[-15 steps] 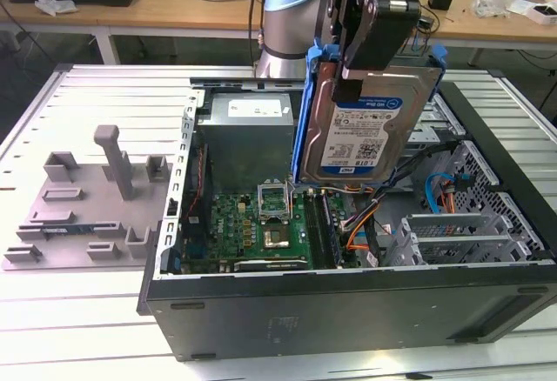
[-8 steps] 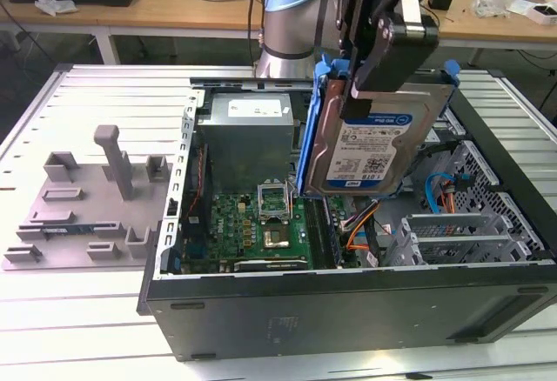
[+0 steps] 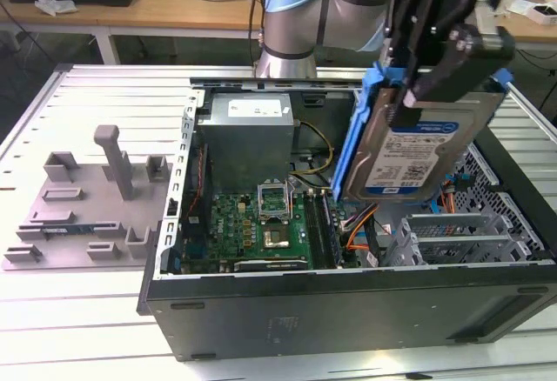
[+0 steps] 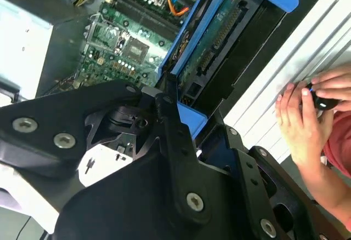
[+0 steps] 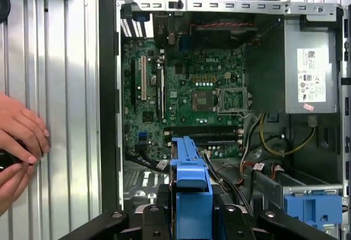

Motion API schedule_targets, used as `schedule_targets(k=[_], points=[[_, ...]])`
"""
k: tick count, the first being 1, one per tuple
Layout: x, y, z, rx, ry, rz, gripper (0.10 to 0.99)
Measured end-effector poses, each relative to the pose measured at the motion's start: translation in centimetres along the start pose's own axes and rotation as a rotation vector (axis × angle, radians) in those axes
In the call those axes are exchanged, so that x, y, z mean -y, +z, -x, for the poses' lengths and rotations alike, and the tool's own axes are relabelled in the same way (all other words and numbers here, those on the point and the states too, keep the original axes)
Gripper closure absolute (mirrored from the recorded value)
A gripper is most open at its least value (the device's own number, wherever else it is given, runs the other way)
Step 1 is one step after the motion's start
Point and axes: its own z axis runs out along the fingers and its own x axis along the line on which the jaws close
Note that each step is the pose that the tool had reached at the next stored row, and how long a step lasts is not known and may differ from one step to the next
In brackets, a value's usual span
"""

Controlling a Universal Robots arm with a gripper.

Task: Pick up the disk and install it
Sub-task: 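Insert the disk into the insertion slot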

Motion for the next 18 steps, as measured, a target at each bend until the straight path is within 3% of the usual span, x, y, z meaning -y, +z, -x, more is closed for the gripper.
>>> schedule_targets(k=[7, 18], points=[[3.22, -0.07, -0.78, 0.0000, 0.000, 0.000, 0.722], [6.20, 0.11, -0.78, -0.0031, 0.000, 0.000, 0.722]])
